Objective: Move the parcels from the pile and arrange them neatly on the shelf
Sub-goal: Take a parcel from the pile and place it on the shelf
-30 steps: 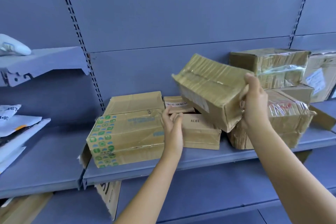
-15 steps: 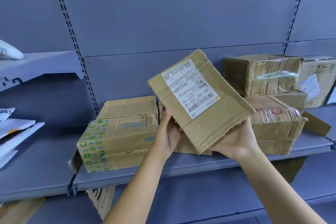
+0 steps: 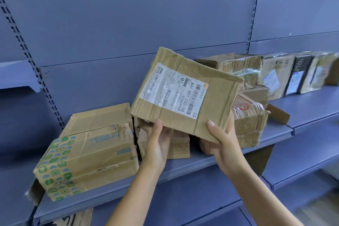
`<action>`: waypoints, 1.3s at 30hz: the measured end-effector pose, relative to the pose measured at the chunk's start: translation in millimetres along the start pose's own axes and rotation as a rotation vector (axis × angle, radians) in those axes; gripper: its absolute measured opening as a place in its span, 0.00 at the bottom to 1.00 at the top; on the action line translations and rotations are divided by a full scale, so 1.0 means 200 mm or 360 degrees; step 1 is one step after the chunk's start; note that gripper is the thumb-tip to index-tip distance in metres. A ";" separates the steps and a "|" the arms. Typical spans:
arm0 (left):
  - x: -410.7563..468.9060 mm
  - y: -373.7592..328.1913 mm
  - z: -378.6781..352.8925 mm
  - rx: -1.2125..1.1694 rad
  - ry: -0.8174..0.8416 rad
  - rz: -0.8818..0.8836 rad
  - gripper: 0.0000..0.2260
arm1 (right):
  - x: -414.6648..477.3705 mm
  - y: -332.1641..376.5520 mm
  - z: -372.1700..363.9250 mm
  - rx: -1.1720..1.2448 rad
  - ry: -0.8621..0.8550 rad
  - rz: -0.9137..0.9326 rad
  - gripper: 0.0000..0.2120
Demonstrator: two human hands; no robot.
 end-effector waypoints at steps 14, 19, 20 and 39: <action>0.40 0.34 -0.51 0.0505 0.0929 0.0362 0.44 | -0.44 0.63 0.80 -0.0443 -0.0339 -0.0103 0.33; 0.36 0.62 -0.75 0.0268 0.0698 0.0491 0.34 | -0.51 0.71 1.04 -0.0274 -0.0606 0.0108 0.54; 0.36 0.67 -0.82 0.0186 0.0624 0.0465 0.34 | -0.51 0.72 1.08 -0.0270 -0.0657 0.0153 0.55; 0.41 1.77 -1.95 0.0155 0.0744 0.0765 0.15 | -0.98 1.22 2.13 -0.0381 -0.1366 0.0290 0.28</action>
Point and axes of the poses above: each hand's wrist, its own x-axis towards the middle knuckle, its own z-axis out of the back of the hand, y = z × x, the point moved 2 cm from there along x, towards the middle knuckle, and after that the axes turned 9 degrees about y, right-handed, at the moved point
